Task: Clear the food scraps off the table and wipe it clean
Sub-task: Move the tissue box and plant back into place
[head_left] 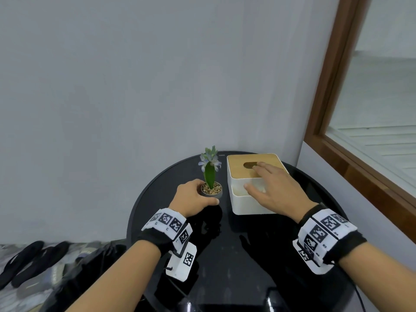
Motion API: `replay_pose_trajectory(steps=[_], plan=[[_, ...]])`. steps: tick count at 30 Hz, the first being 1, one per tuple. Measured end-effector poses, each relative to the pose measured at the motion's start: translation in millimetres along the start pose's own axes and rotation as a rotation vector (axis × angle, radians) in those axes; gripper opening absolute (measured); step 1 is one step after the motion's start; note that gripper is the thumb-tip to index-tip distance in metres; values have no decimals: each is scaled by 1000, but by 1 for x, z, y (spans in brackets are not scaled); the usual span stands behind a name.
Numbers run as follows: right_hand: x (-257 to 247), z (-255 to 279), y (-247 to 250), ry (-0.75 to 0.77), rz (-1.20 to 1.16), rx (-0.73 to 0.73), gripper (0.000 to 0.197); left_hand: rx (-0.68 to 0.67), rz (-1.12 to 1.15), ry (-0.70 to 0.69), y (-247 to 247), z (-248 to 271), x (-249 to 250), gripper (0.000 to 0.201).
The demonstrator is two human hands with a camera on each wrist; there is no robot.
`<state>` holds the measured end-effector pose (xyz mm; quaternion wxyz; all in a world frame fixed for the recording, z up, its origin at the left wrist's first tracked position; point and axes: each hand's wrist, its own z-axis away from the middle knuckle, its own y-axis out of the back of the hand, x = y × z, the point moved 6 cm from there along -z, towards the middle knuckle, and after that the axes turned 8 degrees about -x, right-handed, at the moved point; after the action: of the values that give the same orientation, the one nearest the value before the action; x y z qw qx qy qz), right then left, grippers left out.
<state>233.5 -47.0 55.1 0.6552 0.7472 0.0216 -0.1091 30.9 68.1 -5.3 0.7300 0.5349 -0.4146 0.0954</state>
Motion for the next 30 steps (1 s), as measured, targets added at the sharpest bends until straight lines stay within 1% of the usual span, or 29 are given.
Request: replay_pose_trajectory(steps=[8,15,25,30], plan=[[6,11,-9,12,25,-23,69,-38,-57,49,-8,0,2,60],[8,13,-14,25,25,-16,69,-35,-48,80,-12,-4,1,66],[13,12,-18,46,34,-19,70,-48,-79,82,-13,-5,3,67],[13,11,-20,52,28,-24,70,-82,-46,103,-15,-6,0,78]])
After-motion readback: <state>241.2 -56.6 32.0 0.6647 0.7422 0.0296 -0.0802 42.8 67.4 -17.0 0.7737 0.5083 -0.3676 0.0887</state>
